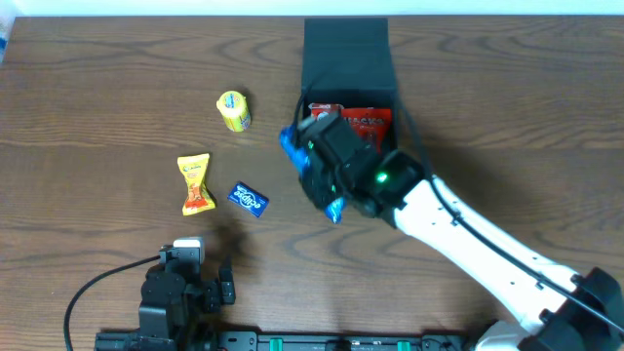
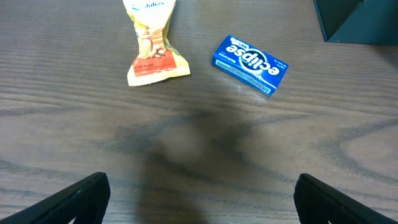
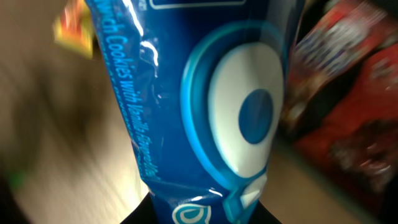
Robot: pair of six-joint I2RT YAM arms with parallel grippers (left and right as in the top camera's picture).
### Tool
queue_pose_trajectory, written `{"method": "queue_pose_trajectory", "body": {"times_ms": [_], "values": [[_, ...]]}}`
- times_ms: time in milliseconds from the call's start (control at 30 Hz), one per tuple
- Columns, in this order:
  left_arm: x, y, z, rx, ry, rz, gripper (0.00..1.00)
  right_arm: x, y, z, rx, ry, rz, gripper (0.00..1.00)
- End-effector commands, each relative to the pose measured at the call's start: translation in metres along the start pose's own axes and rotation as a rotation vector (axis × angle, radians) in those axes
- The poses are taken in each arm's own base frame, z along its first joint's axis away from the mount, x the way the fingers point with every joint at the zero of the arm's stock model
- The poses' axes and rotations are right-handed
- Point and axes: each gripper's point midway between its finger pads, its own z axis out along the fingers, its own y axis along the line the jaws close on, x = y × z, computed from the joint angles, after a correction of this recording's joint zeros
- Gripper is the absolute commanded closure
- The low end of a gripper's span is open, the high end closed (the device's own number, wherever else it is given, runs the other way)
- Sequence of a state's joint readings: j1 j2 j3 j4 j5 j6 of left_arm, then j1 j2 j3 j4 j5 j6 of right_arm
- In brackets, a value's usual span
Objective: Pack container
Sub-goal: 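Lift the Oreo pack and carry it over the black box, then lower the Oreo pack into the box between the red packs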
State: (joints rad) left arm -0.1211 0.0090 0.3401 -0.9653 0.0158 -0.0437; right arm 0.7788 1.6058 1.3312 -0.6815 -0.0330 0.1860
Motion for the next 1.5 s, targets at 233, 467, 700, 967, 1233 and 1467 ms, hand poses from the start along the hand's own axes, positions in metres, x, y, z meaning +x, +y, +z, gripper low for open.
{"method": "queue_pose_trajectory", "body": {"times_ms": [233, 467, 700, 967, 1233, 1467], "values": [[0.016, 0.002, 0.007, -0.008, 0.055, 0.014, 0.04, -0.043, -0.107, -0.03, 0.335, -0.188, 0.444, 0.98], [0.016, 0.002, 0.007, -0.008, 0.055, 0.014, 0.05, -0.055, -0.136, -0.015, 0.397, -0.108, 0.591, 0.99], [0.016, 0.002, 0.007, -0.008, 0.054, 0.014, 0.05, -0.055, -0.13, 0.03, 0.341, 0.03, 0.658, 0.98], [0.016, 0.002, 0.007, -0.008, 0.055, 0.014, 0.05, -0.022, -0.136, 0.062, 0.344, 0.172, 0.747, 0.98], [0.016, 0.002, 0.007, -0.008, 0.055, 0.014, 0.05, -0.022, -0.132, 0.07, 0.309, 0.187, 0.715, 0.99], [0.016, 0.002, 0.007, -0.008, 0.055, 0.014, 0.04, -0.014, -0.119, 0.091, 0.227, 0.251, 0.641, 0.98]]}}
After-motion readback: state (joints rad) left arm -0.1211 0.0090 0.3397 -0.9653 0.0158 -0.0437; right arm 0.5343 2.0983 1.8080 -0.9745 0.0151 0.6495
